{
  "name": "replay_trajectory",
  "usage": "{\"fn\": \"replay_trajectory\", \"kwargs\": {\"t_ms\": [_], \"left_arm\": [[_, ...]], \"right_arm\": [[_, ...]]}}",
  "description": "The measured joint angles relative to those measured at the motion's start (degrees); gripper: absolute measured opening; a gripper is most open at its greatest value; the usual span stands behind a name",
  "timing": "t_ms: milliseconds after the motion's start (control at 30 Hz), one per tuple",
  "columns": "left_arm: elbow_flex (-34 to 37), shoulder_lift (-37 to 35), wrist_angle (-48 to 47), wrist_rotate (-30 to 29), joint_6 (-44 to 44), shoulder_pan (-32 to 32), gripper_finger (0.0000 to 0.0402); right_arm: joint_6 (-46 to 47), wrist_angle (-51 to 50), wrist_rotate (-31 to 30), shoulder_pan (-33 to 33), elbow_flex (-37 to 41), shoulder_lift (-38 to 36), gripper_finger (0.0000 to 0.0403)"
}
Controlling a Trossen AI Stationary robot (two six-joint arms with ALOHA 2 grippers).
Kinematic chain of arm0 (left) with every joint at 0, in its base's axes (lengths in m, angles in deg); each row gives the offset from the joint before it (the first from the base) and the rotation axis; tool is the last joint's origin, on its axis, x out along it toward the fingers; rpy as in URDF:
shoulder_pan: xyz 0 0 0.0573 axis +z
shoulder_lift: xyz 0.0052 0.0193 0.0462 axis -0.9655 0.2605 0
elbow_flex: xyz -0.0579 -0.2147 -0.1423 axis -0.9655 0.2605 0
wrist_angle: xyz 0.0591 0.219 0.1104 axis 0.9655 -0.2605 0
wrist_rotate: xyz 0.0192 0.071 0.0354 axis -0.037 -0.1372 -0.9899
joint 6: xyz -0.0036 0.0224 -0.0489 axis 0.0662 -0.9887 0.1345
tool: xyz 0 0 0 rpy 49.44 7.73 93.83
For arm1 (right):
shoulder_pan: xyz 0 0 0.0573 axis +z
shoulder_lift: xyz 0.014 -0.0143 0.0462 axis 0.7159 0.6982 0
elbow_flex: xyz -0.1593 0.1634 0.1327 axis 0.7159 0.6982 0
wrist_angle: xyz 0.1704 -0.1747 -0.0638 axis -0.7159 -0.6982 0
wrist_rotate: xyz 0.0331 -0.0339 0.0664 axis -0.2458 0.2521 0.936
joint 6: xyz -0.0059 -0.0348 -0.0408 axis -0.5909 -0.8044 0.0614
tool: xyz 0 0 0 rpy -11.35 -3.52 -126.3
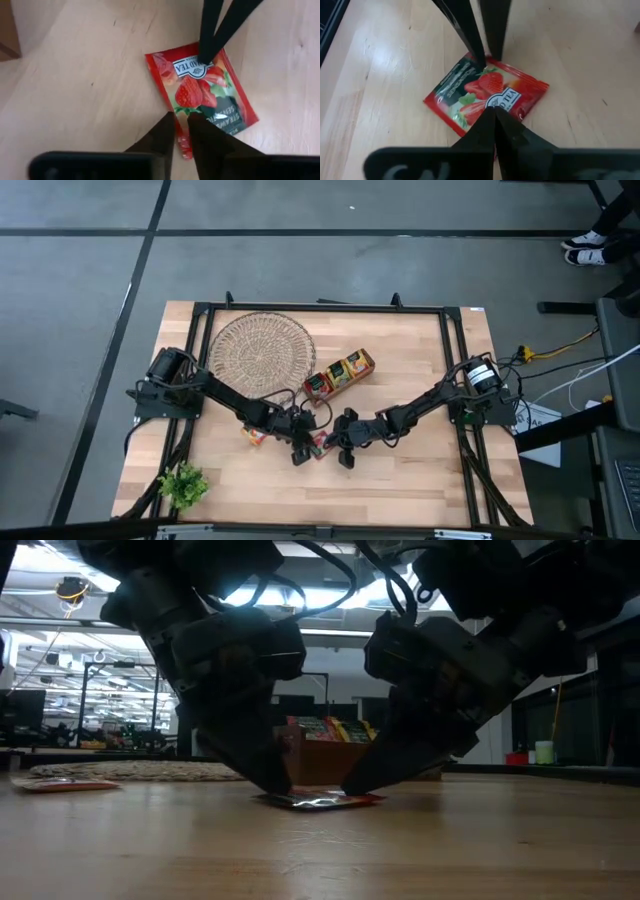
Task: Pick & Place Tea
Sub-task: Put the red tea bag into the left section of the wooden organizer
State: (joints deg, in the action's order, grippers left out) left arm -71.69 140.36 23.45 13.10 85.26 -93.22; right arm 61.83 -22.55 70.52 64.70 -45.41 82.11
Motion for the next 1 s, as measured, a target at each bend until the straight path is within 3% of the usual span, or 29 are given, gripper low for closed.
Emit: {"fn": "replay_trajectory", "kwargs": {"t_ms": [167,500,767,1000], "left_arm": [[0.04,0.00,0.25,-0.41,0.41,-0.14,0.0007],[0.02,-1.70,-1.45,-1.91,-4.05,0.30,0.0001],[0.31,-8.26,-13.95,-6.02,-6.26,0.28,0.0001],[0.16,-10.16,-15.61,-7.46,-9.49,-1.42,0.0001]], "right_arm": [[1.15,2.40,-0.02,-0.50,-0.02,1.49,0.0006],[0.96,4.94,1.47,-1.03,-0.13,2.99,0.0007],[-2.87,4.05,4.39,-1.26,0.22,1.27,0.0051],[-6.65,4.78,4.95,-1.80,-2.33,-0.50,0.0090]]}}
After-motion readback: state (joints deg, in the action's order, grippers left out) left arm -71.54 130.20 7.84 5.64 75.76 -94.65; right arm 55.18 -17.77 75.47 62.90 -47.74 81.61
